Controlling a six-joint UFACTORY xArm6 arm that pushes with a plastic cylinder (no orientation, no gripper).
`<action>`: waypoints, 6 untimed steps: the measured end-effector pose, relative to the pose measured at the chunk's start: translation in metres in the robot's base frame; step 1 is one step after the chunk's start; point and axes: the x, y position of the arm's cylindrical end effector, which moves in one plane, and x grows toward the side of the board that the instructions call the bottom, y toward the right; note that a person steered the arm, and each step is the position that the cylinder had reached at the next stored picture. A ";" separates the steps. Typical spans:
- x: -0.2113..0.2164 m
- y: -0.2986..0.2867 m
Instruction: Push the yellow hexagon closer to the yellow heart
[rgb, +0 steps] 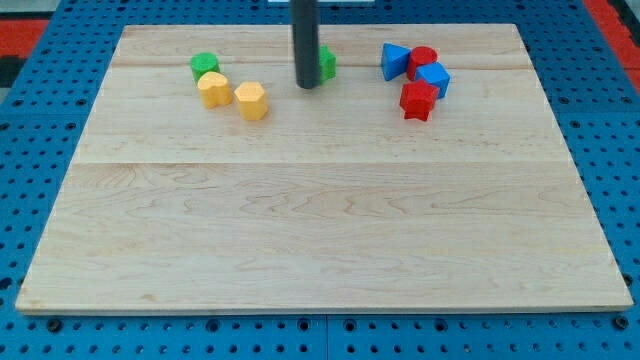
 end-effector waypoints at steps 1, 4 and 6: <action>0.035 -0.007; 0.035 -0.071; 0.035 -0.074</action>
